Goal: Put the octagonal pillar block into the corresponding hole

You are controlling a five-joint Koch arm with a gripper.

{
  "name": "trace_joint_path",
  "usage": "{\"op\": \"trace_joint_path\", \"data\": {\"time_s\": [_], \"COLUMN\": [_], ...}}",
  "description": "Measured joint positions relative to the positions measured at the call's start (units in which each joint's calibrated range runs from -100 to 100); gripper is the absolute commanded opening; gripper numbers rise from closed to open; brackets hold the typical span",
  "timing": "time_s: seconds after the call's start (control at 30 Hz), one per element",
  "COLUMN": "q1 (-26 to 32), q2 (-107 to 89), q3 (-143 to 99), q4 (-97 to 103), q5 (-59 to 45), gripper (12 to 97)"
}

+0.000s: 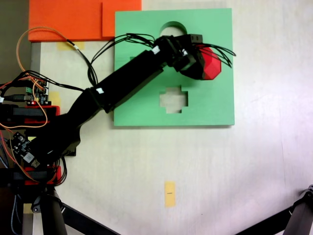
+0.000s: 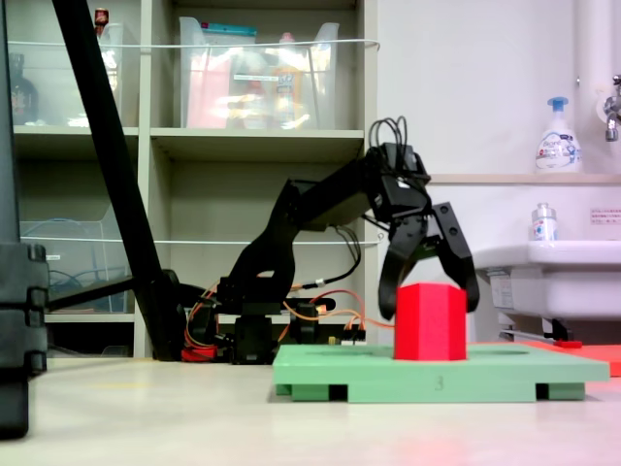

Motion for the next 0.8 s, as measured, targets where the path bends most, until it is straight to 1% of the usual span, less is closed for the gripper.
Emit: {"op": "trace_joint_path", "data": {"time_s": [0.03, 0.1, 0.13, 0.2, 0.23, 0.27, 0.33, 0.4, 0.53, 0.6, 0.7, 0.8], "q1": [0.0, -0.2, -0.2, -0.3, -0.4, -0.5, -0.5, -0.5, -0.5, -0.5, -0.6, -0.7], "q2": [0.1, 0.5, 0.8, 1.5, 1.9, 2.3, 3.0, 2.7, 2.2, -1.6, -13.5, -30.0], "q3": [0.0, 0.1, 0.1, 0.1, 0.0, -0.3, -0.6, -0.4, -0.5, -0.6, -0.5, -0.5], "q4": [0.2, 0.4, 0.5, 0.8, 0.8, 0.9, 0.8, 0.9, 0.9, 0.7, -3.6, -10.4], "q5": [0.0, 0.0, 0.0, 0.0, 0.0, 0.1, 0.1, 0.1, 0.1, 0.1, -0.6, -5.6], "gripper": [34.0, 48.2, 53.8, 58.7, 64.9, 73.0, 84.1, 87.3, 87.3, 87.2, 86.4, 86.4]}}
